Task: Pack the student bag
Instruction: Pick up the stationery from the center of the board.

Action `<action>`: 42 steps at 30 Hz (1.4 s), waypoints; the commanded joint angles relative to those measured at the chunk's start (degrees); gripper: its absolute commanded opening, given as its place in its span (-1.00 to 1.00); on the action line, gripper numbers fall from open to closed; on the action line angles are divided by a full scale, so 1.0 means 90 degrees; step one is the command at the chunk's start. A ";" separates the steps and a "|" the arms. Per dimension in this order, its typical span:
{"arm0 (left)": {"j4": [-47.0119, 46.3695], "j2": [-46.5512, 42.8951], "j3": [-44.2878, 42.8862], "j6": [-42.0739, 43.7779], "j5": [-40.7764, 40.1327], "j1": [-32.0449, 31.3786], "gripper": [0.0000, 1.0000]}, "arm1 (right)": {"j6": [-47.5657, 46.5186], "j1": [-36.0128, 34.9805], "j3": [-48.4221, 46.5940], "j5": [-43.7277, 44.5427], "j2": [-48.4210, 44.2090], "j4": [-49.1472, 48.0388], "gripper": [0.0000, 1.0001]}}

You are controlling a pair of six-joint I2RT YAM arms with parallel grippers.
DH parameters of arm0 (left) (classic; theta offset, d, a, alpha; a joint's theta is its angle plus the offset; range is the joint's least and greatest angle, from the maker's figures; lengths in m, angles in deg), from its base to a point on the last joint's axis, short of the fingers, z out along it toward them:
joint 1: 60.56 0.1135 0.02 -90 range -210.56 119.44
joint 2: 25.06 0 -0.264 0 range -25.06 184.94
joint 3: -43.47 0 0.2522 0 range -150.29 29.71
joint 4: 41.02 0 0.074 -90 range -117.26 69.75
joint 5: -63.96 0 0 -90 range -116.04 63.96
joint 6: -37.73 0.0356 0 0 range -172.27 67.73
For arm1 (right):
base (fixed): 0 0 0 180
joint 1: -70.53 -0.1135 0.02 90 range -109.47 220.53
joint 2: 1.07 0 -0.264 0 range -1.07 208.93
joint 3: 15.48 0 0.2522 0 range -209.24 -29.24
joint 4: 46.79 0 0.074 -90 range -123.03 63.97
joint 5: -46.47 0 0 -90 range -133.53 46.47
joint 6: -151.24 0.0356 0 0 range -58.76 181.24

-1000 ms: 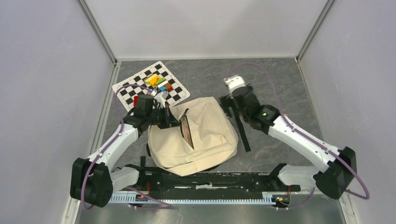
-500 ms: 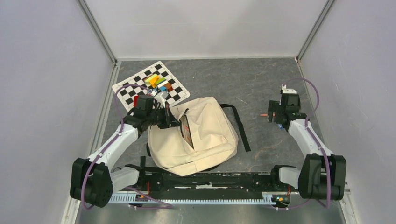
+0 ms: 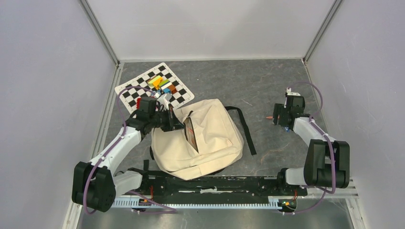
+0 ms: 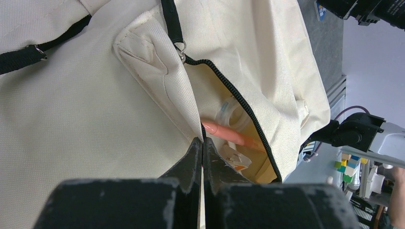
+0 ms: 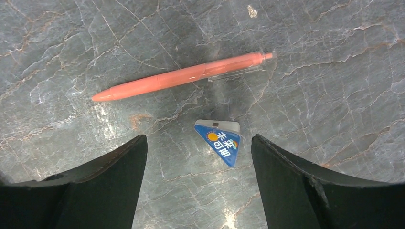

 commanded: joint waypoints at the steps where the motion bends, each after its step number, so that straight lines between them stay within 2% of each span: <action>1: -0.0312 -0.0192 -0.0169 0.0113 0.0152 0.0061 -0.96 | -0.0077 0.0028 -0.0053 0.0045 0.0159 -0.0161 0.69; 4: -0.0324 -0.0194 -0.0169 0.0104 0.0179 0.0061 -0.96 | -0.0091 0.0026 -0.0035 0.0030 0.0275 -0.0126 0.63; 11: -0.0322 -0.0207 -0.0165 0.0094 0.0201 0.0071 -0.96 | -0.0080 0.0028 -0.0074 -0.0231 0.0640 0.0058 0.36; 19: -0.0361 -0.0199 -0.0160 0.0065 0.0228 0.0080 -0.96 | 0.0276 -0.0038 0.0493 -0.1296 0.0027 -0.0027 0.24; 24: -0.0361 -0.0197 -0.0156 0.0061 0.0231 0.0080 -0.96 | 0.0330 -0.0078 0.0493 -0.1312 -0.0118 -0.0048 0.10; 32: -0.0351 -0.0191 -0.0150 0.0064 0.0231 0.0090 -0.96 | 0.0075 -0.0079 0.0285 -0.0424 0.0234 -0.0012 0.12; 38: -0.0352 -0.0170 -0.0156 0.0064 0.0239 0.0091 -0.96 | -0.0162 -0.0079 0.0118 -0.0390 0.0472 -0.0026 0.09; 42: -0.0351 -0.0174 -0.0155 0.0069 0.0241 0.0092 -0.96 | -0.0213 -0.0079 0.0152 -0.0631 0.0623 -0.0118 -0.12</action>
